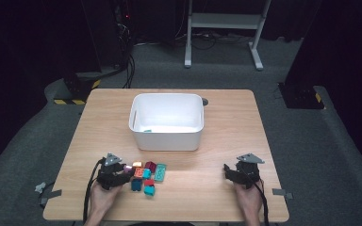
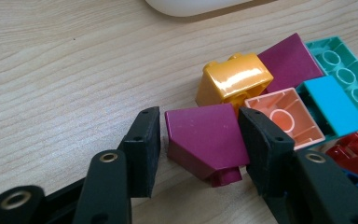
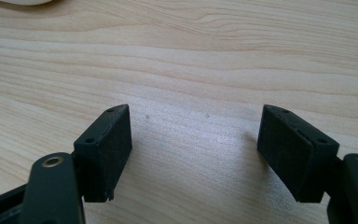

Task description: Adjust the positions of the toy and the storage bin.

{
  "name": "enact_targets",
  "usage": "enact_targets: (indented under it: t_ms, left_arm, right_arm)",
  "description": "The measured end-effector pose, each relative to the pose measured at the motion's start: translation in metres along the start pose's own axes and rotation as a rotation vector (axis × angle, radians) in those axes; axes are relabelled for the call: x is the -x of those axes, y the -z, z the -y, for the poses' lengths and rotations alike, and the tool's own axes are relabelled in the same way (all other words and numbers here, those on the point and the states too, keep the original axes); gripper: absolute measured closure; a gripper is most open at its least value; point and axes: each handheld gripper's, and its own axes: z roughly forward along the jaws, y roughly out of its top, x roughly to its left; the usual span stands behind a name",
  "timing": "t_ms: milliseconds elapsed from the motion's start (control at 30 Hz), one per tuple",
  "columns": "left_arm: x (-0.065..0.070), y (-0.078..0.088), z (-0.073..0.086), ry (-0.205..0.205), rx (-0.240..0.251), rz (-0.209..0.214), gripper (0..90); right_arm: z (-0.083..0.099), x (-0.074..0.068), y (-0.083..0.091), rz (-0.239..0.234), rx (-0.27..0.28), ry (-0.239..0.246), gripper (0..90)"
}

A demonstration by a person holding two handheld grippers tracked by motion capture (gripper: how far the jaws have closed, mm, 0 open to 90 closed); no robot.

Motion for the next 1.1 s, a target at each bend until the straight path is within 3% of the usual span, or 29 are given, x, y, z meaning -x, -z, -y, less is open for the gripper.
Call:
enact_targets:
  t_ms: [400, 1100]
  left_arm:
    - [-0.001, 0.002, 0.002, -0.006, 0.018, -0.008, 57.9]
    - [-0.006, 0.019, -0.005, -0.018, 0.043, 0.013, 58.6]
  right_arm:
    - [0.000, 0.000, 0.000, 0.000, 0.000, 0.000, 26.1]
    - [0.000, 0.000, 0.000, 0.000, 0.000, 0.000, 26.1]
